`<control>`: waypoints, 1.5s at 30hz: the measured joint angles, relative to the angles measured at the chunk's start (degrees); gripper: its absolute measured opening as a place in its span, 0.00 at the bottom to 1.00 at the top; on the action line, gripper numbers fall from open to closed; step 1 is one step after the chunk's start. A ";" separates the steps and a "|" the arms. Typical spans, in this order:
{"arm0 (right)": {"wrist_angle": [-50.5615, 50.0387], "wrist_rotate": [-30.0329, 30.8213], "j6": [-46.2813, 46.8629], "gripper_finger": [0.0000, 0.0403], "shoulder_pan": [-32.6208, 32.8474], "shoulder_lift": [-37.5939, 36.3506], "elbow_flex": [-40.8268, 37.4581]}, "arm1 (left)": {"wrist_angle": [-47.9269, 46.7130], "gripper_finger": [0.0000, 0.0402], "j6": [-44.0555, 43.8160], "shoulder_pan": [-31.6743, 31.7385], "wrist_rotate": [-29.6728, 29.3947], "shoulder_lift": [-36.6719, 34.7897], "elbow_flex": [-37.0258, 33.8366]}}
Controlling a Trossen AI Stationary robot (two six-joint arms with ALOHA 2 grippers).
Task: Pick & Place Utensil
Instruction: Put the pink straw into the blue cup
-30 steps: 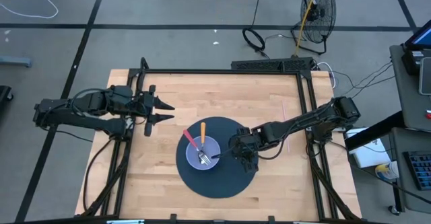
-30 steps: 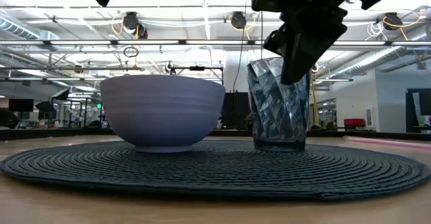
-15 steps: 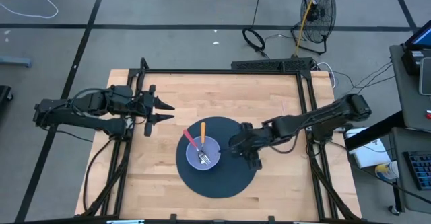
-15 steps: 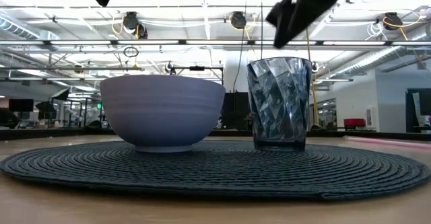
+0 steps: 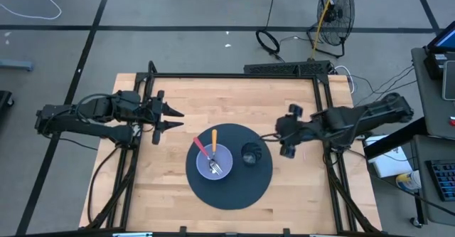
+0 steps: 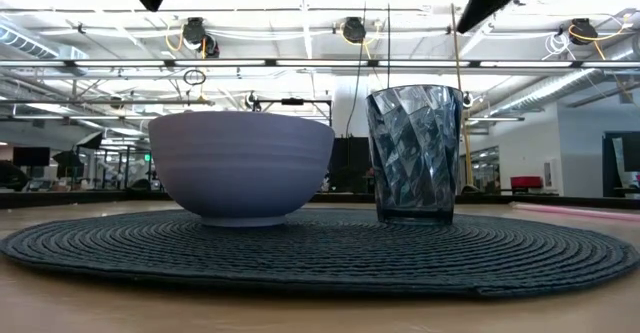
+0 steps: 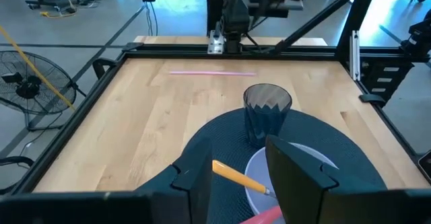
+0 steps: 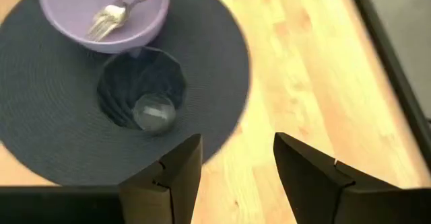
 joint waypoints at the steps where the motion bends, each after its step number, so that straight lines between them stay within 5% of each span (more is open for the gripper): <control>1: -0.90 0.48 0.84 0.44 0.00 -0.92 0.00 | -0.15 0.36 0.00 0.00 -0.02 -0.02 0.00; 21: -1.78 3.41 4.45 0.45 0.02 -11.94 -11.54 | -0.43 0.36 0.09 0.00 -0.02 0.00 0.00; 33: -1.70 6.80 16.54 0.45 -0.02 -26.26 -26.07 | -0.43 0.36 0.86 0.00 -0.02 -0.01 0.00; 38: -1.94 13.06 24.73 0.45 -0.34 -29.69 -29.99 | -0.49 0.36 1.09 0.00 -0.04 0.52 0.00; 45: -1.94 14.55 36.38 0.45 -7.85 -29.77 -33.50 | 1.68 0.36 3.02 0.00 -0.11 2.28 0.00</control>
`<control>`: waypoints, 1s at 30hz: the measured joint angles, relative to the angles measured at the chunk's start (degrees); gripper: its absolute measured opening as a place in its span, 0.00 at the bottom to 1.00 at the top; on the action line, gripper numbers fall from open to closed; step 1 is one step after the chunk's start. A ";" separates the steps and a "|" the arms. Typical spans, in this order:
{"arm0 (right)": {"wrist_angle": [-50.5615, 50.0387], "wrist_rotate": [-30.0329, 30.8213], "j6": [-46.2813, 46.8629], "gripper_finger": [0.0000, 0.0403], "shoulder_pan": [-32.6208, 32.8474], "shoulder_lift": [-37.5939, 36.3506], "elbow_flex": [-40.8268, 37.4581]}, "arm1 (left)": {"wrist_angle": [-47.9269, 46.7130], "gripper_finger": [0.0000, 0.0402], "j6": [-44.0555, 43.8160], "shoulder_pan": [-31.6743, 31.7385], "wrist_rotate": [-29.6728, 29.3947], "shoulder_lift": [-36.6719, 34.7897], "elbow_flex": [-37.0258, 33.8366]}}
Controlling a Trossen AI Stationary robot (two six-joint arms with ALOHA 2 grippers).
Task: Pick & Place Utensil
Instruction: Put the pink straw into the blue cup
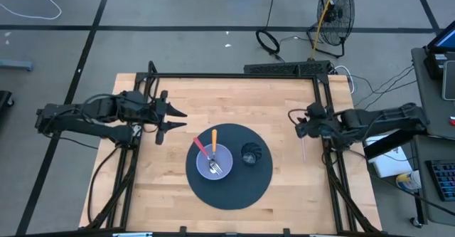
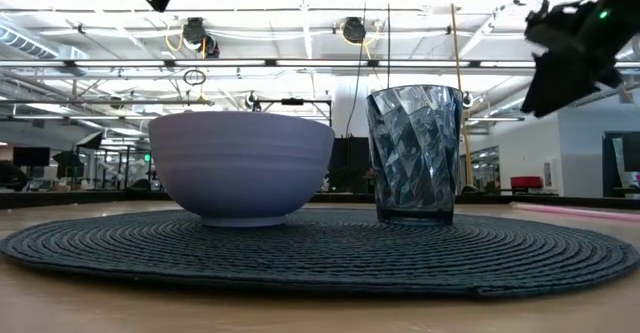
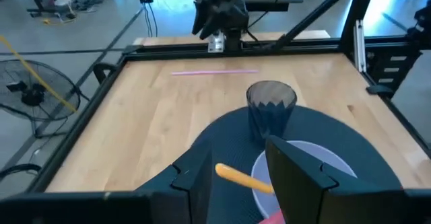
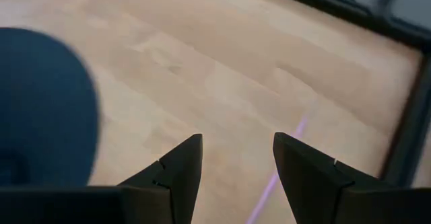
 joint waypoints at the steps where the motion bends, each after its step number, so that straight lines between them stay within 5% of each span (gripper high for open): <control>1: 0.15 -1.13 0.26 0.45 -1.79 0.38 -0.22 | 0.17 0.36 0.27 0.00 0.02 0.12 0.00; 18: 8.24 -25.58 -22.09 0.45 -40.15 12.41 -0.22 | 4.07 0.36 -0.07 0.07 0.04 4.67 0.00; 30: 14.79 -31.04 -28.46 0.45 -48.90 28.81 -0.20 | 3.42 0.36 0.83 0.07 0.04 4.98 0.00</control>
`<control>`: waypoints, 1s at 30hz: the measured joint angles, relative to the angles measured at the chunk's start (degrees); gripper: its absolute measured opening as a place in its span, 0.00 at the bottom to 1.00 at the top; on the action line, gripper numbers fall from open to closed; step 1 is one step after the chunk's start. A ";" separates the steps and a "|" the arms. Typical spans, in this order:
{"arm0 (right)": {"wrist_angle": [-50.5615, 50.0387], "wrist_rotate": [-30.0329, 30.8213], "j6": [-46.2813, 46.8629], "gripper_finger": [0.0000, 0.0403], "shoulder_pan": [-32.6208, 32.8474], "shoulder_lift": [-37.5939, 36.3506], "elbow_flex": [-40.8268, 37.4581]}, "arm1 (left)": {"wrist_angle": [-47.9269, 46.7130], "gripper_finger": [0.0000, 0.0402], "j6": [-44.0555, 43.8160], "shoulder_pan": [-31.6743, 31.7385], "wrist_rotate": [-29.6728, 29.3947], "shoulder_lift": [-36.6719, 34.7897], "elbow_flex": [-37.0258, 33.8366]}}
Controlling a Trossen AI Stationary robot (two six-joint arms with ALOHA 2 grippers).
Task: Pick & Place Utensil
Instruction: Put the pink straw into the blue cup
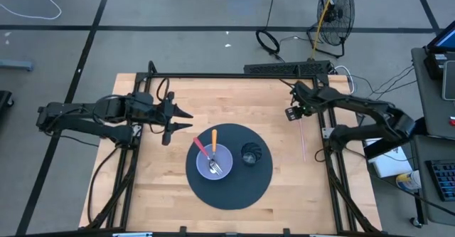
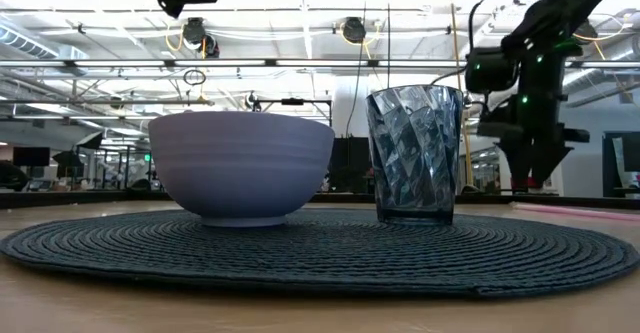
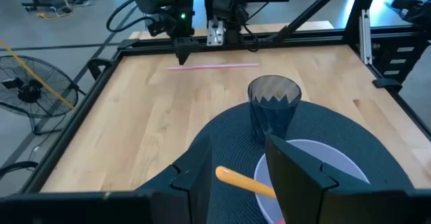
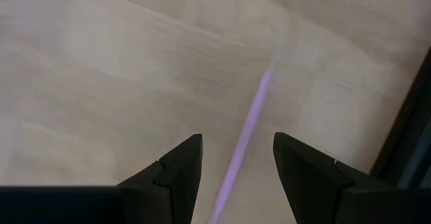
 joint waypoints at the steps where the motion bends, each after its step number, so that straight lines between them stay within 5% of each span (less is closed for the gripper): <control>1: 0.09 0.01 -0.26 0.45 -0.51 0.79 0.00 | -0.15 0.36 -0.02 0.00 0.00 -0.02 0.00; 21: 2.90 -1.53 -4.06 0.44 -3.15 8.88 0.04 | -1.52 0.36 -1.19 0.00 0.02 -0.02 0.00; 30: 2.44 -2.62 -4.65 0.35 -6.38 10.41 -0.29 | -1.85 0.36 -1.53 -0.02 0.07 -0.02 0.00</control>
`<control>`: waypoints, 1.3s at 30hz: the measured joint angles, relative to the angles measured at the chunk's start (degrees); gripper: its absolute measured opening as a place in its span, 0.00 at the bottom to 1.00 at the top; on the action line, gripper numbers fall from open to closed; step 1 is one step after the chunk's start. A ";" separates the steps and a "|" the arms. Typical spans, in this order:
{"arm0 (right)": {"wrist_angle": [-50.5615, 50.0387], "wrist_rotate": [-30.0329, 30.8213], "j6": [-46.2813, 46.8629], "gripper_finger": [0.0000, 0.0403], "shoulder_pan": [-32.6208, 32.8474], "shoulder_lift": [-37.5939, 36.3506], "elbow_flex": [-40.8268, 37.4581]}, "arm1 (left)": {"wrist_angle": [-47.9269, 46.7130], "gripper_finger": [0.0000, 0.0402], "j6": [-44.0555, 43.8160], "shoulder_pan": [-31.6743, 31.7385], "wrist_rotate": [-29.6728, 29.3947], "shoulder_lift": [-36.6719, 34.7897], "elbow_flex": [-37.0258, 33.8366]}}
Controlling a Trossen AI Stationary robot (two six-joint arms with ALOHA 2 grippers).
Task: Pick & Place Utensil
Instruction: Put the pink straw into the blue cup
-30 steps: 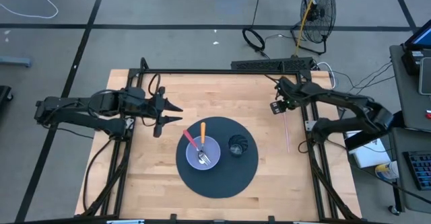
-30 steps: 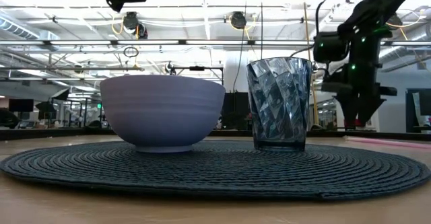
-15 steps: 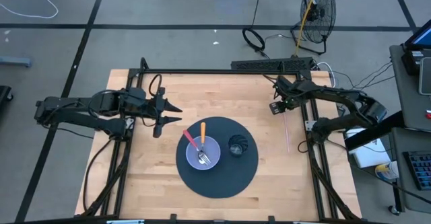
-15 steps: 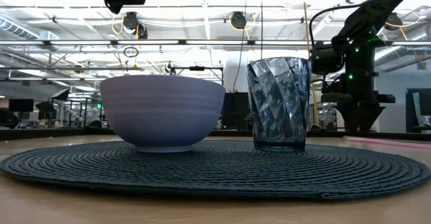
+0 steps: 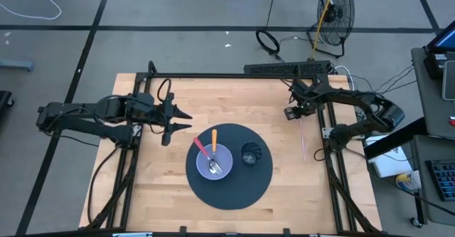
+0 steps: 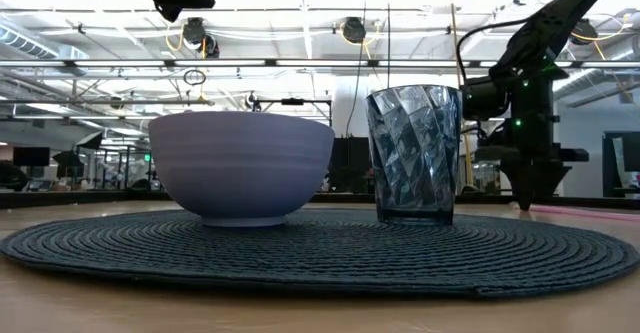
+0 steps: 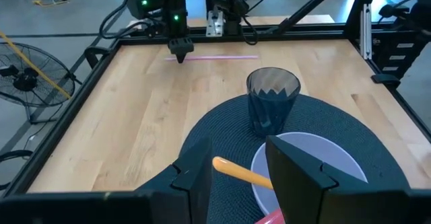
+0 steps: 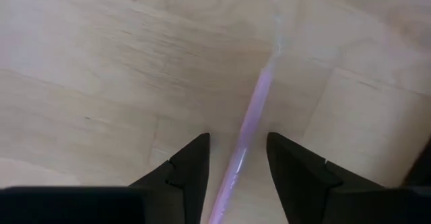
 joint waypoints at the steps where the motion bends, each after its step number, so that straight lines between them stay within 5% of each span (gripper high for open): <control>1: 0.35 -0.72 -0.28 0.34 -0.35 -0.08 -0.39 | 0.00 0.36 0.02 0.00 0.00 0.00 0.00; 23: 3.62 -3.82 -1.70 0.02 -2.19 -0.01 -6.83 | 0.83 0.36 -0.04 0.00 -0.02 -0.02 0.00; 39: 5.54 -4.18 -4.07 0.00 -2.11 -0.50 -6.86 | 0.57 0.36 -0.29 0.00 -0.02 -0.02 0.00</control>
